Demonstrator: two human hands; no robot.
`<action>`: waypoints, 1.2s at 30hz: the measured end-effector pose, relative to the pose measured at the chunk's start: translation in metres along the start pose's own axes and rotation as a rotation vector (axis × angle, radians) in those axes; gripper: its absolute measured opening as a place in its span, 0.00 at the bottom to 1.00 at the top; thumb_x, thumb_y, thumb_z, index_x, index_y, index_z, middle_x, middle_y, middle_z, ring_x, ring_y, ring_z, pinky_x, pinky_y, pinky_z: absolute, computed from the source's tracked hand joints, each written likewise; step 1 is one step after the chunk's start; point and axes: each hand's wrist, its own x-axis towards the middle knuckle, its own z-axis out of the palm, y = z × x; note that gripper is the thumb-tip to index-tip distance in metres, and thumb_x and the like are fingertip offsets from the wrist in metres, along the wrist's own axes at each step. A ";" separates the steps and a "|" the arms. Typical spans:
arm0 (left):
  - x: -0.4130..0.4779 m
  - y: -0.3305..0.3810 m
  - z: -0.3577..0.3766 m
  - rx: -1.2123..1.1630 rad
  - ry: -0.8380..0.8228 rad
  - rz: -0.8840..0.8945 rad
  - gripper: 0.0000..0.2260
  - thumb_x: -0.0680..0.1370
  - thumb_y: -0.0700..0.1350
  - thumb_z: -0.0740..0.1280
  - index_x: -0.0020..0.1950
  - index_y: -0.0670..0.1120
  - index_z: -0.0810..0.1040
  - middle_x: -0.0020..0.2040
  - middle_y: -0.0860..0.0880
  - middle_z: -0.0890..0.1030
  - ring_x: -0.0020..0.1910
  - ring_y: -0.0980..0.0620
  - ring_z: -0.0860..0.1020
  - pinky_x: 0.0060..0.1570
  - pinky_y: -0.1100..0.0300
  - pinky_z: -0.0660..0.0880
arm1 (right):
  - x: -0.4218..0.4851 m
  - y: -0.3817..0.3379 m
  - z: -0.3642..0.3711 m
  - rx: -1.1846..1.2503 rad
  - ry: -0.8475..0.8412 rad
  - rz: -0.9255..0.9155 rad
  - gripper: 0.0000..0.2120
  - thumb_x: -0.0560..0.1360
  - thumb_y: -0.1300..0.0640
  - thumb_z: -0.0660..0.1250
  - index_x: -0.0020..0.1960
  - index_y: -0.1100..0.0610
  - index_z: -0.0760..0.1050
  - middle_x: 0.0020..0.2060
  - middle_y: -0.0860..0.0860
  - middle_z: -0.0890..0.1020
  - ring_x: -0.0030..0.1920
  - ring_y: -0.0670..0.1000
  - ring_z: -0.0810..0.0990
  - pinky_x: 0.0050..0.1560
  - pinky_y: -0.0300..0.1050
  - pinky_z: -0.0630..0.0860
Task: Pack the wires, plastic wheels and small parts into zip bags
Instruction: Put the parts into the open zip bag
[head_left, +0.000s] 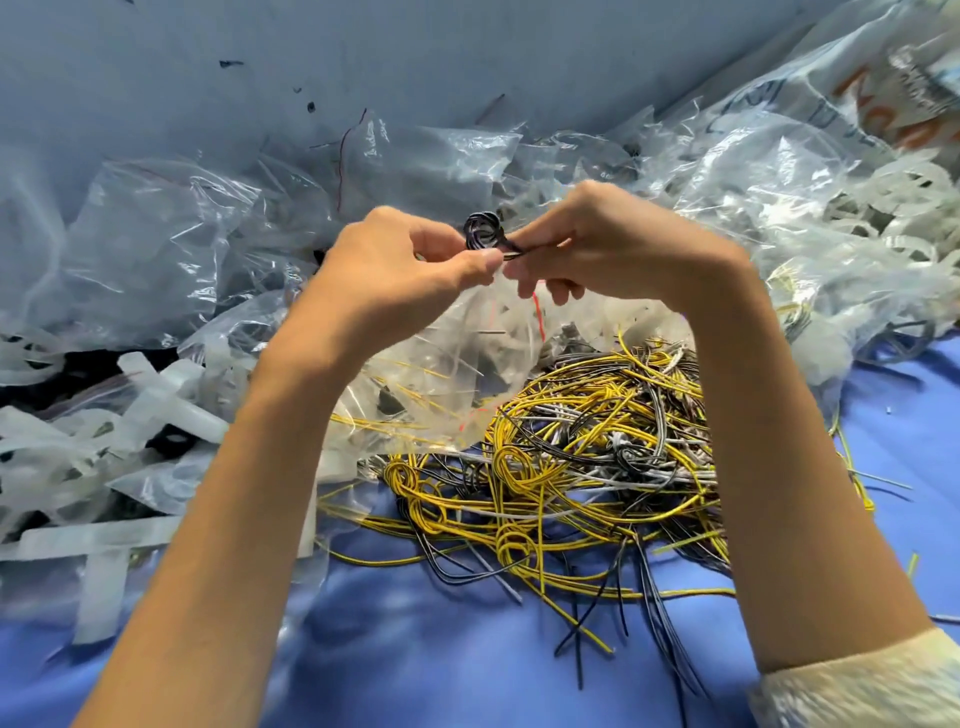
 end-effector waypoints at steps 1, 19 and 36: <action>-0.001 0.001 0.000 0.025 -0.045 0.013 0.10 0.73 0.58 0.70 0.39 0.53 0.84 0.28 0.58 0.76 0.29 0.62 0.70 0.32 0.65 0.65 | -0.001 0.002 -0.002 0.005 0.012 0.012 0.09 0.77 0.55 0.66 0.41 0.52 0.82 0.25 0.40 0.79 0.24 0.39 0.73 0.26 0.28 0.66; -0.002 0.007 0.002 0.245 0.086 0.099 0.13 0.75 0.40 0.63 0.53 0.51 0.83 0.40 0.56 0.75 0.35 0.59 0.71 0.35 0.67 0.64 | -0.003 -0.013 -0.003 -0.274 -0.203 0.113 0.14 0.77 0.45 0.63 0.42 0.52 0.84 0.26 0.45 0.78 0.24 0.41 0.69 0.25 0.33 0.63; -0.003 0.013 -0.004 -0.078 0.210 0.152 0.10 0.73 0.41 0.65 0.47 0.53 0.82 0.43 0.49 0.80 0.31 0.60 0.70 0.41 0.64 0.68 | 0.012 -0.046 0.035 -0.353 -0.369 -0.030 0.13 0.73 0.67 0.59 0.54 0.67 0.76 0.42 0.60 0.79 0.38 0.49 0.70 0.39 0.46 0.70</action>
